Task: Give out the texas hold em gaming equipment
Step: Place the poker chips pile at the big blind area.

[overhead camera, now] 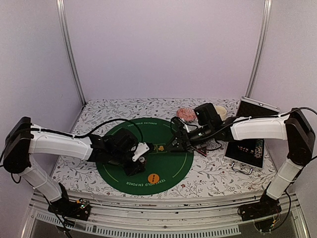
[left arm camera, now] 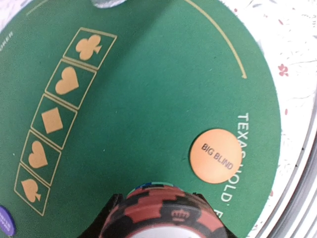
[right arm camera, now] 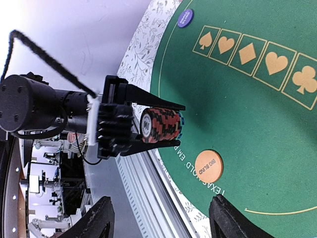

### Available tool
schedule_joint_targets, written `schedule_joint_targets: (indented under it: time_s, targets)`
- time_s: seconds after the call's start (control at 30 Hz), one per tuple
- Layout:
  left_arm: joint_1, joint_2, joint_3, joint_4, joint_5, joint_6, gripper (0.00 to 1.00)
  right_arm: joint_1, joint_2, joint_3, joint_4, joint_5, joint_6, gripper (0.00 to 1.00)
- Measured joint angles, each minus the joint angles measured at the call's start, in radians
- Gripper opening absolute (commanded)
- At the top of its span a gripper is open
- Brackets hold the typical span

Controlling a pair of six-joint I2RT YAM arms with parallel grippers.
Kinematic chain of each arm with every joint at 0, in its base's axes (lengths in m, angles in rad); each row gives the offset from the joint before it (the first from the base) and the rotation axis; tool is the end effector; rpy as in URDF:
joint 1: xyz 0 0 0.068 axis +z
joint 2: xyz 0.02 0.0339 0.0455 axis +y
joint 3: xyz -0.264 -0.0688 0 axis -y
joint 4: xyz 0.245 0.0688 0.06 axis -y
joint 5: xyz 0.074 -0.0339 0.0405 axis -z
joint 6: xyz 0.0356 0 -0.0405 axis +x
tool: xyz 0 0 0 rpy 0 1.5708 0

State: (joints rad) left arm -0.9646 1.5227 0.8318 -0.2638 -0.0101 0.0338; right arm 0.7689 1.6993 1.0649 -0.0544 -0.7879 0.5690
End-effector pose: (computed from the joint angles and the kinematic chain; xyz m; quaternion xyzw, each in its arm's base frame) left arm 0.1699 -0.2444 0.1779 0.4548 0.8374 -0.1318 0.2731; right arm 0.2435 0.2707 0.2154 -0.2463 0.8145 0.5167 0.0939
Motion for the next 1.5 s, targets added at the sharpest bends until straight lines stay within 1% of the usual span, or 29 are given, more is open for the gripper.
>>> schedule_joint_targets:
  time_s: [0.1, 0.3, 0.67, 0.7, 0.77, 0.87, 1.0, 1.2, 1.5]
  targets:
    - [0.024, 0.032, -0.019, 0.001, -0.002, -0.044, 0.00, -0.006, -0.041, -0.006, -0.044, 0.042, -0.027, 0.67]
    - [0.029, 0.087, -0.031, 0.023, 0.000, -0.097, 0.00, -0.011, -0.111, -0.006, -0.112, 0.097, -0.079, 0.68]
    - [0.029, 0.140, -0.031, 0.058, -0.002, -0.145, 0.00, -0.012, -0.132, -0.004, -0.193, 0.148, -0.129, 0.67]
    - [0.029, 0.140, -0.031, 0.059, -0.002, -0.149, 0.02, -0.012, -0.134, -0.004, -0.196, 0.151, -0.132, 0.67]
    - [0.029, 0.140, -0.034, 0.065, -0.002, -0.158, 0.08, -0.013, -0.141, 0.002, -0.209, 0.156, -0.140, 0.67]
    - [0.029, 0.140, -0.040, 0.077, -0.002, -0.164, 0.20, -0.013, -0.147, 0.010, -0.217, 0.163, -0.146, 0.67]
    - [0.029, 0.140, -0.044, 0.087, -0.002, -0.172, 0.38, -0.013, -0.156, 0.021, -0.234, 0.176, -0.156, 0.68]
    - [0.029, 0.140, -0.048, 0.095, -0.006, -0.183, 0.51, -0.014, -0.175, 0.024, -0.245, 0.191, -0.168, 0.68]
    - [0.029, 0.130, -0.066, 0.130, 0.001, -0.188, 0.66, -0.026, -0.182, 0.026, -0.269, 0.206, -0.182, 0.68]
